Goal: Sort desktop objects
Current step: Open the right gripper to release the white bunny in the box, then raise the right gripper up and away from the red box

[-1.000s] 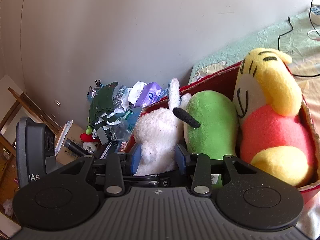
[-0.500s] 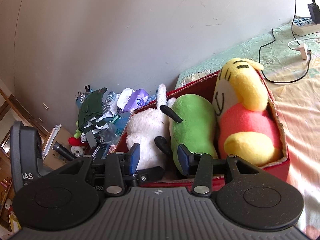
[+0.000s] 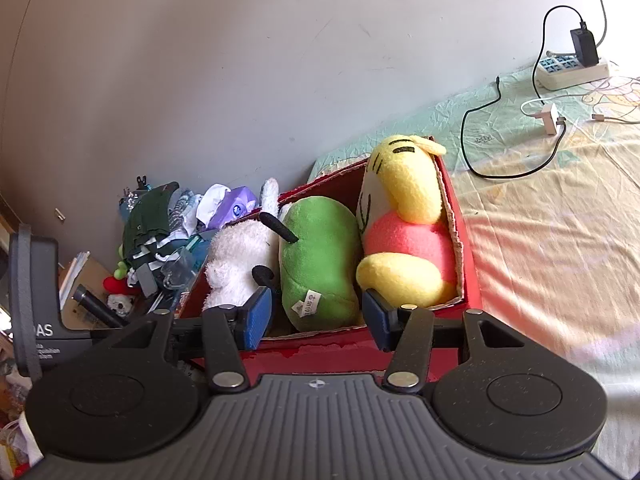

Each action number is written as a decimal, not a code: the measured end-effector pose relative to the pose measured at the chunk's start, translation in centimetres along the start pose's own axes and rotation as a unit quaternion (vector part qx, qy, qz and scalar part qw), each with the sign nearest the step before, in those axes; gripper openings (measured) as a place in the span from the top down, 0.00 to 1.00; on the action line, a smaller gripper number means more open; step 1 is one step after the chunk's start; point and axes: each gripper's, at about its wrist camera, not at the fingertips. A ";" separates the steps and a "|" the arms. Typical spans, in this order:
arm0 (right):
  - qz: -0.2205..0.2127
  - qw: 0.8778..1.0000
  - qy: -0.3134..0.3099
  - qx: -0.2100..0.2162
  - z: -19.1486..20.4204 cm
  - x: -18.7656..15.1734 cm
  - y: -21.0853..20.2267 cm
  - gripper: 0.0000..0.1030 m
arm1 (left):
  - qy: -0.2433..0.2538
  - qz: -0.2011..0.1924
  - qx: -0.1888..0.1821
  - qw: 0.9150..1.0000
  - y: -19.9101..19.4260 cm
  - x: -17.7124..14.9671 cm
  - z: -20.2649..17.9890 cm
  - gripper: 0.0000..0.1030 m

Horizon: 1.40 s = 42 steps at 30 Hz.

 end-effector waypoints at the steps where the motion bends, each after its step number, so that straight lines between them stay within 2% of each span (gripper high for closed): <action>1: 0.002 1.000 -0.003 0.000 0.0 0.2 -0.1 0.48 | -0.002 0.000 0.006 1.000 0.0 0.0 -0.2 0.02; 11: 0.008 0.998 -0.054 -0.004 0.4 0.9 -0.5 0.47 | -0.042 0.003 0.039 0.998 -0.6 0.2 -0.5 0.02; 17: 0.008 0.995 -0.093 -0.024 1.9 0.8 -0.2 0.38 | -0.028 -0.012 0.067 0.997 -1.3 0.6 -0.8 0.02; 22: 0.014 0.995 -0.090 -0.030 3.0 2.1 -0.2 0.38 | -0.014 -0.004 0.072 0.997 -1.9 2.1 -0.3 0.02; 27: 0.004 0.994 -0.087 -0.065 4.6 5.2 -0.9 0.37 | 0.009 -0.012 0.079 0.997 -4.2 5.2 0.9 0.02; 30: 0.015 0.990 -0.099 -0.099 5.8 7.3 -0.9 0.30 | 0.038 -0.028 0.084 0.995 -6.2 7.2 1.0 0.01; 34: -0.016 0.982 -0.112 -0.148 6.9 9.0 -1.5 0.26 | 0.056 -0.038 0.081 0.994 -7.9 9.3 1.6 0.01; 38: -0.016 0.983 -0.094 -0.160 6.9 9.0 -1.3 0.26 | 0.061 -0.040 0.079 0.994 -8.2 9.6 1.8 0.01; 42: -0.018 0.979 -0.096 -0.180 7.3 7.8 -0.8 0.26 | 0.028 -0.026 0.055 0.998 -7.0 9.0 1.8 0.01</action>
Point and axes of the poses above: each gripper's, at about its wrist camera, not at the fingertips, and y roughly the way its jaws point, z to its left, x to its top, and after that the axes turned 13 degrees about -x, right-handed
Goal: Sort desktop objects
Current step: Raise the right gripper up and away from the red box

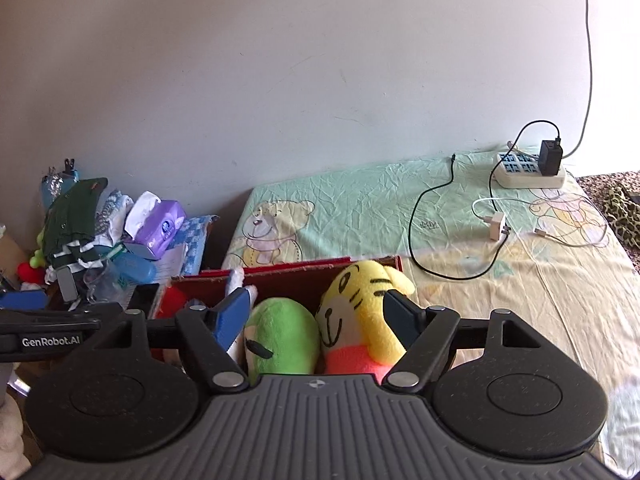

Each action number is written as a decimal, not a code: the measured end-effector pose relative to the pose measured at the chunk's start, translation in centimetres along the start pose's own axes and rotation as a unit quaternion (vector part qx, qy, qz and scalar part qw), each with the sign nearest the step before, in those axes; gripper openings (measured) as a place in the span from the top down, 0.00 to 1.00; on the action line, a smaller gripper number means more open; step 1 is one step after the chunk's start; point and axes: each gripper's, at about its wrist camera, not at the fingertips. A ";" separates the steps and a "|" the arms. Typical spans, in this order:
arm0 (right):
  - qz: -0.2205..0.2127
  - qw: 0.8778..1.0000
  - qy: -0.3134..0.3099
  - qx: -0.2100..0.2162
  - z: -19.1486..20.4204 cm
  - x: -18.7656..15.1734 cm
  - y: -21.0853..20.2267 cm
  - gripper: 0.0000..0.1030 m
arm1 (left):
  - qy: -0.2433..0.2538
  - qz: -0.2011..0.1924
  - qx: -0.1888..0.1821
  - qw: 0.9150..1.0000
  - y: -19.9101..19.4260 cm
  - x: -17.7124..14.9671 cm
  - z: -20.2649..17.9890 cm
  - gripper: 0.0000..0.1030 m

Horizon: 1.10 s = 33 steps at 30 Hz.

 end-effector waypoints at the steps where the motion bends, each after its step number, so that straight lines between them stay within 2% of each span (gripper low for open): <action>1: -0.004 1.000 0.001 -0.006 0.1 -0.3 0.0 0.26 | -0.008 0.005 -0.006 1.000 0.4 -0.3 -0.2 0.01; 6: -0.001 0.999 0.033 -0.025 0.0 -2.1 1.3 0.24 | -0.001 0.015 -0.003 1.000 2.8 -2.5 -1.7 0.01; 9: 0.001 0.999 0.016 -0.048 0.4 -3.2 2.4 0.24 | 0.001 0.029 -0.010 1.000 4.2 -3.3 -1.6 0.01; 11: 0.007 0.999 0.010 -0.041 0.5 -3.8 2.9 0.24 | -0.005 0.032 -0.017 0.999 4.8 -3.6 -1.2 0.01; 16: 0.009 0.999 0.014 -0.043 0.8 -4.3 3.8 0.25 | -0.007 0.023 -0.012 1.000 5.8 -3.9 -0.8 0.01; 21: 0.022 0.998 0.014 -0.049 1.1 -4.4 4.8 0.29 | -0.014 0.024 -0.036 0.999 6.8 -3.9 -0.4 0.01; 25: 0.041 0.998 0.022 -0.050 1.3 -4.9 5.7 0.29 | -0.014 0.019 -0.039 0.999 7.4 -4.0 -0.6 0.00; 33: 0.046 0.996 0.016 -0.070 1.4 -5.3 6.5 0.29 | -0.004 0.009 -0.056 0.998 7.6 -4.5 -0.7 0.00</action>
Point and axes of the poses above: each gripper's, at about its wrist camera, not at the fingertips, and y roughly the way its jaws point, z to its left, x to its top, and after that the axes turned 13 degrees about -x, right-handed
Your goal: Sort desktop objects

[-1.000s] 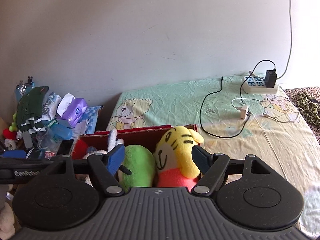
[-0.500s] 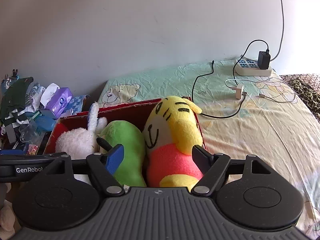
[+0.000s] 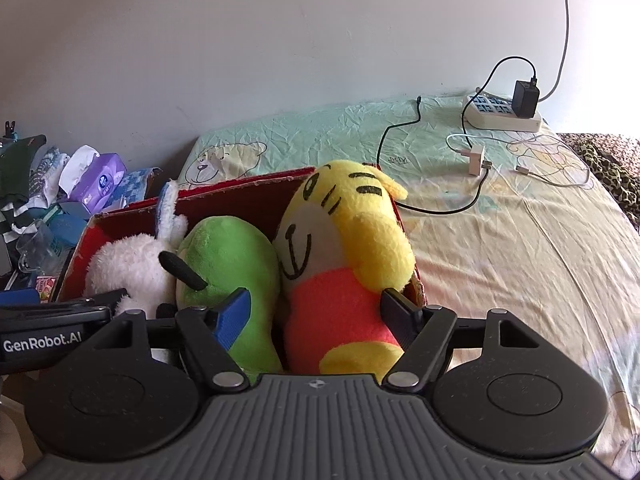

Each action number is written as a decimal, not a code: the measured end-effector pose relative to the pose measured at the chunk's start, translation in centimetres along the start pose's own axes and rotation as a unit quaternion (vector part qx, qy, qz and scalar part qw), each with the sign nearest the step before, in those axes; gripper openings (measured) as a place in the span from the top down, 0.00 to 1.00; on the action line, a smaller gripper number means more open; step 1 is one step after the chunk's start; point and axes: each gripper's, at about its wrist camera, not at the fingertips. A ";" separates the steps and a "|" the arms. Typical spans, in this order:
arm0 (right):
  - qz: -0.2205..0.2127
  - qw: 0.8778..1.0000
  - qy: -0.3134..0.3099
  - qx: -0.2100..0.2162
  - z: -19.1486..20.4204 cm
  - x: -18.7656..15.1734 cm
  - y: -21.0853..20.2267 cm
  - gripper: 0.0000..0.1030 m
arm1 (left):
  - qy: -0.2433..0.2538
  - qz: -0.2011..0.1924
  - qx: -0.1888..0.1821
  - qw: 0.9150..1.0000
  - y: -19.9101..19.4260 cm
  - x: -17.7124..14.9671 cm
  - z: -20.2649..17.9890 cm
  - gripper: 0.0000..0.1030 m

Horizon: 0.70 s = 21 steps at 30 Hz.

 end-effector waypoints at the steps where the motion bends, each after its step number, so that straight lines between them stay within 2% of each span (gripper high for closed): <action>1: 0.003 1.000 0.006 0.001 -0.2 0.0 0.2 0.28 | 0.001 -0.001 -0.002 1.000 0.1 -0.1 -0.1 0.00; 8: 0.024 0.999 0.037 0.009 -1.1 0.1 1.0 0.28 | 0.017 0.004 -0.010 1.000 0.5 -0.2 -0.5 0.00; 15: 0.023 1.000 0.002 0.010 -0.2 0.1 1.2 0.24 | -0.011 0.008 -0.018 1.000 1.1 -0.3 -0.1 0.00; 21: 0.030 0.999 -0.008 0.015 -0.1 0.3 1.4 0.23 | -0.010 0.005 -0.007 1.000 1.1 -0.6 -0.3 0.00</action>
Point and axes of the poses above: each gripper's, at about its wrist camera, not at the fingertips, and y roughly the way its jaws point, z to its left, x to its top, and after that the axes turned 13 degrees about -x, right-handed
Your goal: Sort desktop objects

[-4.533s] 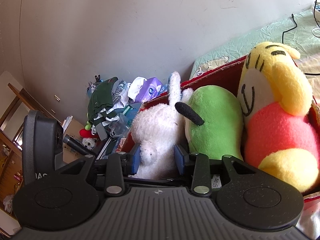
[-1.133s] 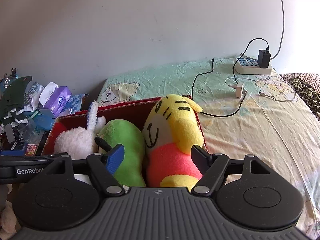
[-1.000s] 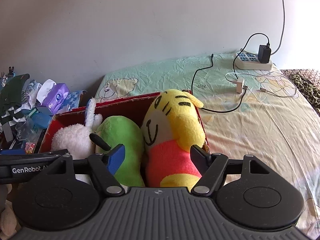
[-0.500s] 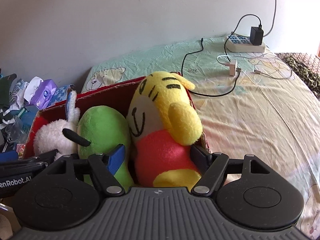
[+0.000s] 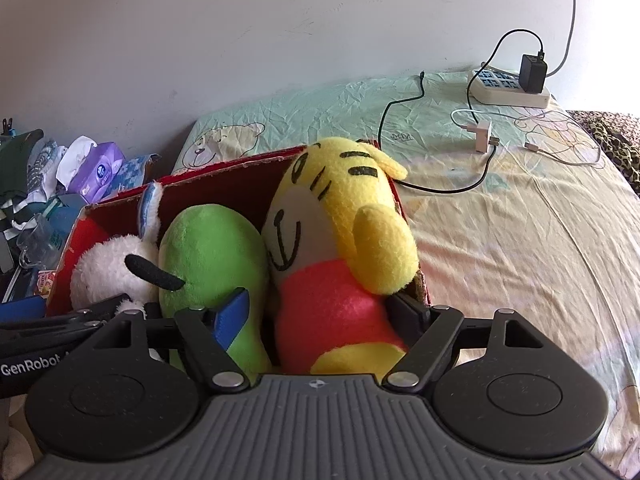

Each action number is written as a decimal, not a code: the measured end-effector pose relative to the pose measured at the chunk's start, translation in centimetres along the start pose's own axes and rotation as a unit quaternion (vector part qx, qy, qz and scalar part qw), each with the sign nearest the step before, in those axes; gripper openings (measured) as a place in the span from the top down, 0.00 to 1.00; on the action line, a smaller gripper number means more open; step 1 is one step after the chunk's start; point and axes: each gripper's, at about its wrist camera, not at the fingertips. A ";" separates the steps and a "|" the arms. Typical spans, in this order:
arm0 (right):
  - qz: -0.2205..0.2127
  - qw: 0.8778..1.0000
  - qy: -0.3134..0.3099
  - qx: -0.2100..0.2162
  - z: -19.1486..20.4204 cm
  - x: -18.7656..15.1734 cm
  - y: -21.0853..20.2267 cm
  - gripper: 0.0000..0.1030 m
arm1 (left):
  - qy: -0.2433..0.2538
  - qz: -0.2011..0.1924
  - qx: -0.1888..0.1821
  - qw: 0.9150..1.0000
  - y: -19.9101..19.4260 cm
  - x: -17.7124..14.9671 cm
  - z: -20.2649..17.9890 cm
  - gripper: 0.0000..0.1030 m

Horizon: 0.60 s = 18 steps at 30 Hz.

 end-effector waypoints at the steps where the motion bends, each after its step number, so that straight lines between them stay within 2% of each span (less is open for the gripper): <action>1: -0.001 1.000 -0.002 0.000 0.0 -0.1 0.0 0.23 | -0.003 0.002 0.000 1.000 0.1 0.0 0.0 0.00; 4: -0.001 1.000 -0.008 0.003 -0.1 -0.1 0.0 0.23 | -0.011 0.002 0.000 1.000 0.0 0.0 0.1 0.00; 18: 0.000 1.000 0.012 0.004 -0.5 0.0 -0.4 0.24 | 0.019 -0.003 0.025 0.999 -0.4 -0.5 -1.0 0.00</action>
Point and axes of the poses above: each gripper's, at about its wrist camera, not at the fingertips, and y roughly the way its jaws point, z to its left, x to its top, and after that the axes turned 13 degrees about -x, right-handed
